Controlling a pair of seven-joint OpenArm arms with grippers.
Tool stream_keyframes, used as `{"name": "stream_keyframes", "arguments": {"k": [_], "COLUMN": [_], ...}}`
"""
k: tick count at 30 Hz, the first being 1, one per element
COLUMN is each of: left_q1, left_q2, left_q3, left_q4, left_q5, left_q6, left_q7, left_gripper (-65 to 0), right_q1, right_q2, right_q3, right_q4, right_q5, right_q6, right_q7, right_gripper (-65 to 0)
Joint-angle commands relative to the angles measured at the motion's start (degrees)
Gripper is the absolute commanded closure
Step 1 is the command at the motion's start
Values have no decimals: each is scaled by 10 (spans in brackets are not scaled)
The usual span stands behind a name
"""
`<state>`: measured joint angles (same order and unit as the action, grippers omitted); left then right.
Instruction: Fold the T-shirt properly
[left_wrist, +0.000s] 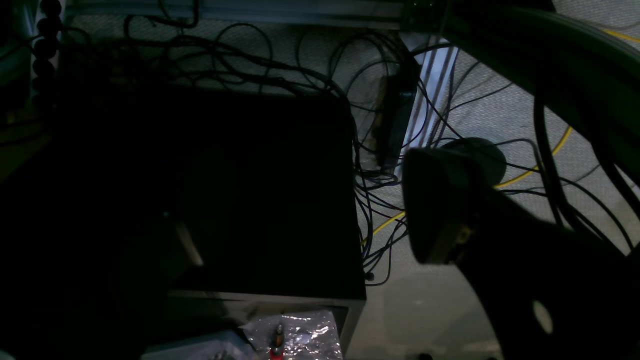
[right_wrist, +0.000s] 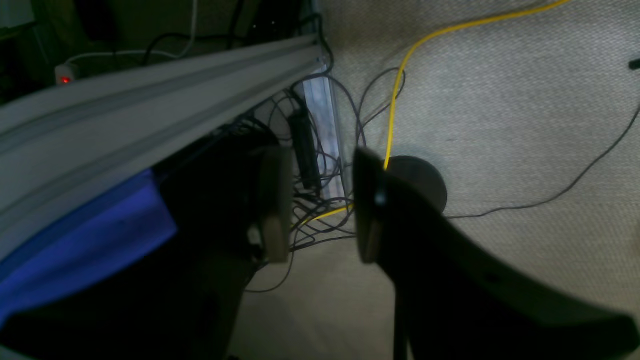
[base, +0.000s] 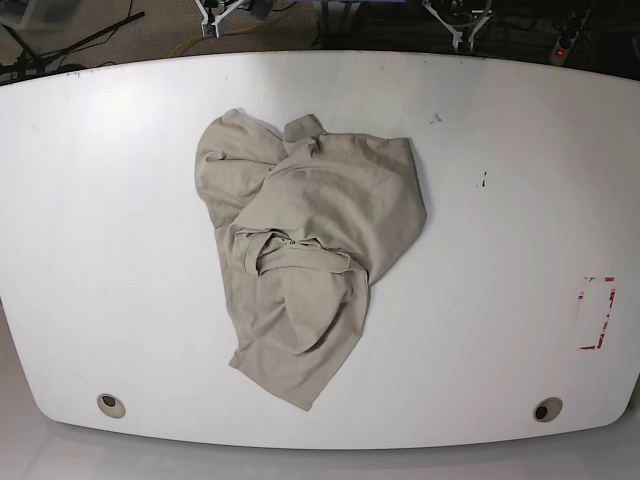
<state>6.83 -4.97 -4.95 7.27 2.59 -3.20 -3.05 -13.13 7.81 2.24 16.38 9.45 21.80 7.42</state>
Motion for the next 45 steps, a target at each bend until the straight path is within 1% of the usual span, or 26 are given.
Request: {"name": "stream_keyframes", "arguments": {"k": [1,2,15,18,22,29,34,41,45], "left_q1": [13,4,13,23,73,158,242,357,427], "left_q2": [-9,8,8,8,8,8,5,4,7], "left_q3": [1,0,1,1,1,-1,-2,-4,-27], "left_q4": [22,4,6,29,110,250,379,553,653], "left_q5": [-3,-1,0,-1,1,-3,-3,-3,-3], "left_q6": [0,-1,-1,-1,-1,-1,-1,-1,-1], "left_q7": [-8,-5,-6,-10,-17,25,25,26,26], "left_gripper": [-493,-490,-490,-490,-488,-486,-486,-486,-486], "right_q1": [5,6,3,-3,-49,-135,-204,-302,-362], "right_q2": [5,-2,-2,-1,-1,1,2,3,4], "right_q3": [1,-1,-1,0,2,4,4,4,19], "right_q4": [9,0,4,19,93,238,345,460,532], "right_q5": [3,1,1,1,2,8,8,8,7], "right_q6": [-1,1,1,1,1,-7,-7,-7,-7], "right_q7": [4,4,4,4,0,-50,-78,-79,-79], "right_gripper": [-202,-193,-190,-189,-187,-187,-187,-187,-187]}}
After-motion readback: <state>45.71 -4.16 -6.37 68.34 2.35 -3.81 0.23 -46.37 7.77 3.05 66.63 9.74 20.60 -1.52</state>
